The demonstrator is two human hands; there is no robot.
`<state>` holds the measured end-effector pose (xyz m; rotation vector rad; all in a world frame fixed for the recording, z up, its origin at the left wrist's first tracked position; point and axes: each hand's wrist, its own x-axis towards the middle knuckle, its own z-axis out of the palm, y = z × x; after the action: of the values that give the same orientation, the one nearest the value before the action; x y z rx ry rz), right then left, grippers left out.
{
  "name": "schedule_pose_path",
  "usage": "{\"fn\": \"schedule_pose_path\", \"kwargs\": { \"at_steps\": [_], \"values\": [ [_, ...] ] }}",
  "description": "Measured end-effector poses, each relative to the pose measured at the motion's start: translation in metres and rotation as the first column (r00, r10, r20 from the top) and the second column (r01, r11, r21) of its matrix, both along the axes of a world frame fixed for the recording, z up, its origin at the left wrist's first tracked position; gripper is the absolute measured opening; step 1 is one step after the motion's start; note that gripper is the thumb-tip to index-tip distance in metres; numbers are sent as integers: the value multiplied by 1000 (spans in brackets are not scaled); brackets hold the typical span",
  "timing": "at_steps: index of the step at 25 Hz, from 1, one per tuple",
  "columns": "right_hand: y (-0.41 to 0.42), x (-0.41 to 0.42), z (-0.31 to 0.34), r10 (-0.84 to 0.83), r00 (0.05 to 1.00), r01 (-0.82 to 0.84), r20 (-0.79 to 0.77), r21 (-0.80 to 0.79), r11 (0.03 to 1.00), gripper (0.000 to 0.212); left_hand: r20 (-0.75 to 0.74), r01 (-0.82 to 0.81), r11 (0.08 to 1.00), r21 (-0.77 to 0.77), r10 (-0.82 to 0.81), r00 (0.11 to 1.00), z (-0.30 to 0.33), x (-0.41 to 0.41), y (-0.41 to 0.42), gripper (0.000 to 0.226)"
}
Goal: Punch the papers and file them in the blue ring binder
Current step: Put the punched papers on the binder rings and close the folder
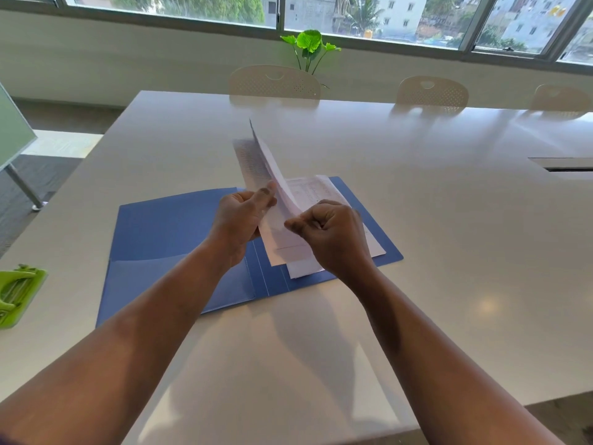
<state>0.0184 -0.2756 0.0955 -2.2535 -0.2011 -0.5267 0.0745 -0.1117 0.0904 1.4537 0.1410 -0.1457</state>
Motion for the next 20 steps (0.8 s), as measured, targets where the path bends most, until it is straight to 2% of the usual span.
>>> {"fn": "schedule_pose_path", "kwargs": {
  "at_steps": [2,6,9,12,16,20],
  "values": [
    [1,1,-1,27,999,-27,-43,-4,1000,24,8,10,1000,3,-10,1000,0,-1,-1,36],
    [1,-2,-2,138,982,-142,-128,-21,990,29,-22,-27,1000,6,27,999,4,-1,2,19],
    [4,-2,-3,150,974,-156,-167,-21,988,39,-22,-59,996,66,61,998,2,2,5,13],
    [2,-2,-2,117,978,-109,-174,58,992,41,-19,-61,998,29,61,998,0,1,5,20],
    [-6,1,-1,-32,994,48,-109,146,988,18,0,-94,995,37,94,996,-3,3,7,26],
    [-1,-2,-3,-38,997,49,-73,158,986,32,96,-163,984,66,156,983,-7,1,7,18]
  ]
}}
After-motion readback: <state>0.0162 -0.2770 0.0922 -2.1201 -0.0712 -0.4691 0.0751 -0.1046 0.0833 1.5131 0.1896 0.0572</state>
